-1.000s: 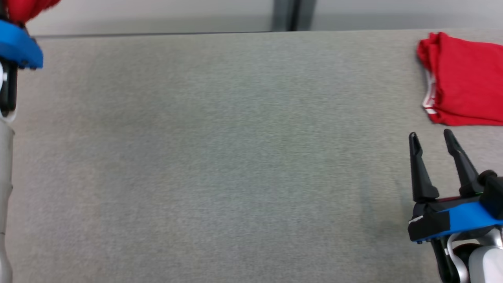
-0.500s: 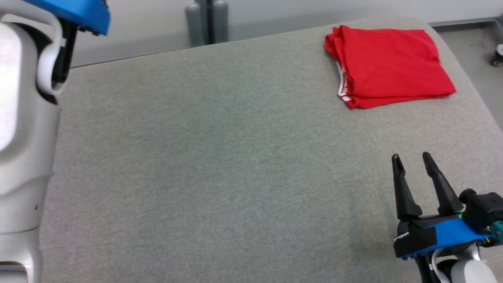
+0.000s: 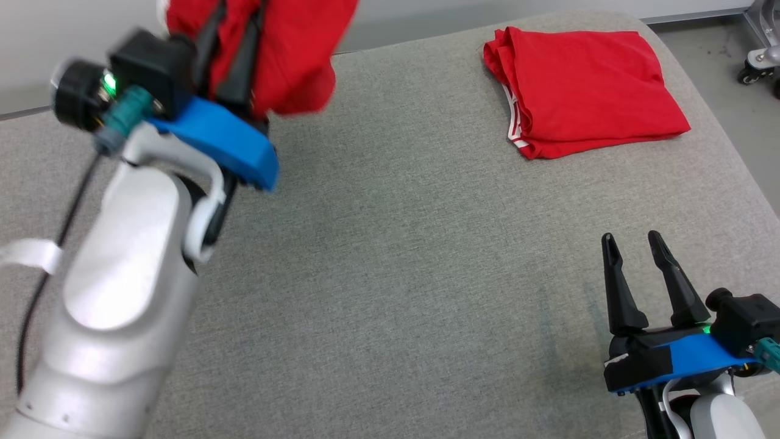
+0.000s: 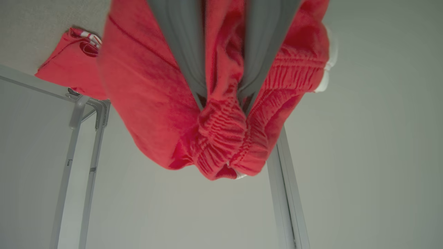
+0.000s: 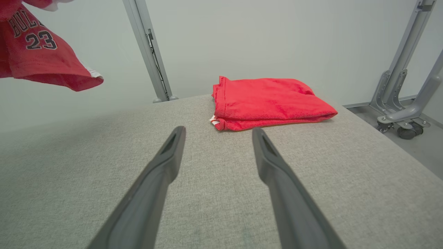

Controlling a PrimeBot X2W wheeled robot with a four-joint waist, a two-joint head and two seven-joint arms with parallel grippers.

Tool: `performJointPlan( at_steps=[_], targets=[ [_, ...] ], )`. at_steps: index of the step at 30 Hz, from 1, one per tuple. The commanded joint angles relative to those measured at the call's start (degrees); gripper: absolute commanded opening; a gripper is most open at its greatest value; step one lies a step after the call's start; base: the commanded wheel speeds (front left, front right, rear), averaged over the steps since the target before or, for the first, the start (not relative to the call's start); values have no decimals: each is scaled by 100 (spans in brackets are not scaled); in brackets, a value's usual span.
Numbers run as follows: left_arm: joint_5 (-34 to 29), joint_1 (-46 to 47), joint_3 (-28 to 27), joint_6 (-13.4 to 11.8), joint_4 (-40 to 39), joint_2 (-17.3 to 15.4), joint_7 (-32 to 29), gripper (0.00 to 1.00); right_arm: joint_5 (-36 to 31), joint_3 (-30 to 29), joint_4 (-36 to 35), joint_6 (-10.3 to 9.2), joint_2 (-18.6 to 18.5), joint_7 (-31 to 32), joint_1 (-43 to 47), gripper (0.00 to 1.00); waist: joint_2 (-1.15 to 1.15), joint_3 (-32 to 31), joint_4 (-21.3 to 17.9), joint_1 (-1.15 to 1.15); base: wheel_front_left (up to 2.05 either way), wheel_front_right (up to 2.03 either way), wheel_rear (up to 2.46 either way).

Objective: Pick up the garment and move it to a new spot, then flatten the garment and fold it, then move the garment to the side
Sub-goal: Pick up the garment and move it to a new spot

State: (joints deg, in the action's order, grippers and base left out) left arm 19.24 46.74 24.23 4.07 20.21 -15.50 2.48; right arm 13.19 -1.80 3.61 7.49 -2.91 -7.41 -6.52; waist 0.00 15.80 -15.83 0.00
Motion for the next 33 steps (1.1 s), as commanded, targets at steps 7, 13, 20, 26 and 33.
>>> performJointPlan(
  at_steps=[7,13,20,26,33],
  targets=[
    [52,-900,325,-93,265,249,237,0,-5,0,29,1,1,-49,-93,100,0,87,70,0,0,0,0],
    [112,-1582,571,-66,544,413,445,0,-4,6,67,1,2,-74,-81,100,0,100,106,0,0,0,0],
    [90,-1972,781,-126,782,578,703,100,-52,-11,116,1,1,-25,-12,100,0,-8,256,0,0,0,0],
    [73,-1923,619,-342,647,554,1048,100,-105,-51,93,1,1,24,68,100,0,-187,469,0,0,0,0],
    [187,-2175,135,-631,268,329,1241,100,-173,-106,66,1,0,116,203,100,0,-459,764,0,0,0,0]
  ],
)
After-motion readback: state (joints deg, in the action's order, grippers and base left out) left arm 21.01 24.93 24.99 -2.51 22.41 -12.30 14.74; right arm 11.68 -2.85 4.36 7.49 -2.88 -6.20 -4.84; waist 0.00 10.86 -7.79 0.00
